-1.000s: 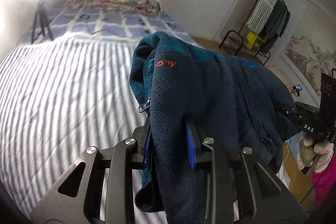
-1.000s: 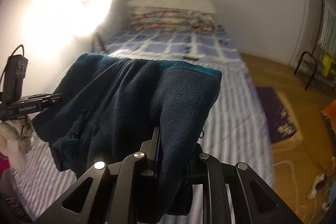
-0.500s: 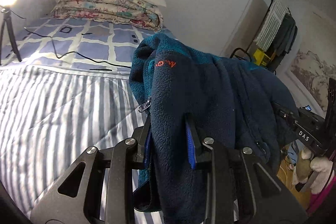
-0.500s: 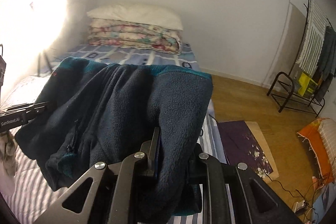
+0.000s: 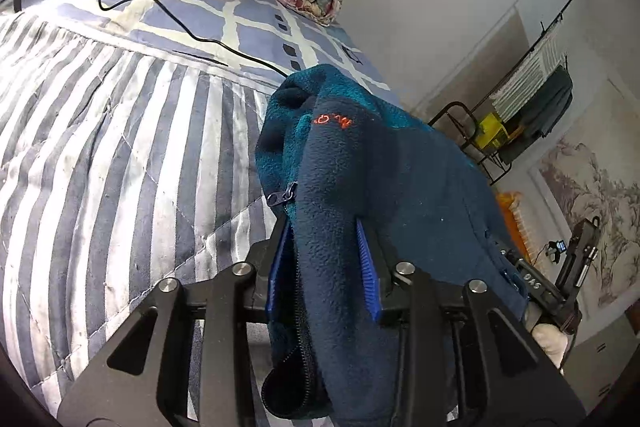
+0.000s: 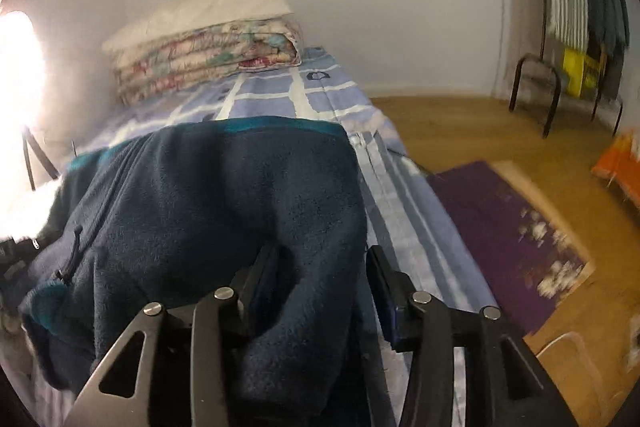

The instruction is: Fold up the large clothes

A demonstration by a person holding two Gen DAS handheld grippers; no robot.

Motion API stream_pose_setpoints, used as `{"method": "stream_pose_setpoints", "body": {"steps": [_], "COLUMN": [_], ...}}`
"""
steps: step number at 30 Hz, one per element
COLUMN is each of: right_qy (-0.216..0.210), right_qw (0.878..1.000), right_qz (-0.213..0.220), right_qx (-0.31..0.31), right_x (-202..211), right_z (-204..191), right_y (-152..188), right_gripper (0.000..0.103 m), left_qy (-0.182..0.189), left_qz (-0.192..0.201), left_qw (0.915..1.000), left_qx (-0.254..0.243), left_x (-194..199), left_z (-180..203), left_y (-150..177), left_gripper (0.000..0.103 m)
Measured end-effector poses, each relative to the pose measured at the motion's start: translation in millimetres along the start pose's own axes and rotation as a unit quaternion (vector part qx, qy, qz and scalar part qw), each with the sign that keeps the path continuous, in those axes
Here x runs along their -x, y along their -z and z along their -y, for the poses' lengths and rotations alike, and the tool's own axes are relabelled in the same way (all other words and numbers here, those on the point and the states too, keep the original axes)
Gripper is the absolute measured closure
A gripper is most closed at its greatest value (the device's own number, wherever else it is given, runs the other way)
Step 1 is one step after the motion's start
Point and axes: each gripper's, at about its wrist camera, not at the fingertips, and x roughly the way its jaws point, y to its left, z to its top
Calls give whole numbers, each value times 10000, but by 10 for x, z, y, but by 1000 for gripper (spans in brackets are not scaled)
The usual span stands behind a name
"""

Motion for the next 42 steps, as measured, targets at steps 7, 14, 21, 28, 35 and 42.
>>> {"method": "stream_pose_setpoints", "body": {"steps": [7, 14, 21, 28, 35, 42], "right_qy": [95, 15, -198, -521, -744, -891], "right_qw": [9995, 9990, 9981, 9956, 9921, 9881], "right_qz": [252, 411, 552, 745, 1008, 1203], "right_qx": [-165, -147, -196, -230, 38, 354], "right_x": [210, 862, 1800, 3061, 4421, 5579], "right_z": [20, -71, -288, -603, -1007, -1329], "right_y": [-15, -169, -291, -254, -25, 325], "right_gripper": [43, 41, 40, 37, 37, 36], "left_qy": [-246, -548, -643, -717, -499, -506], "left_qz": [222, 294, 479, 865, 1306, 1656], "left_qw": [9994, 9971, 9923, 9775, 9720, 9653], "left_qx": [-114, -428, -944, -1785, -1889, -1954], "left_x": [177, 762, 1791, 3208, 4644, 5749], "left_z": [91, 439, 1091, 1919, 2468, 2717], "left_y": [58, 147, 212, 578, 1128, 1613], "left_gripper": [61, 61, 61, 61, 60, 58]}}
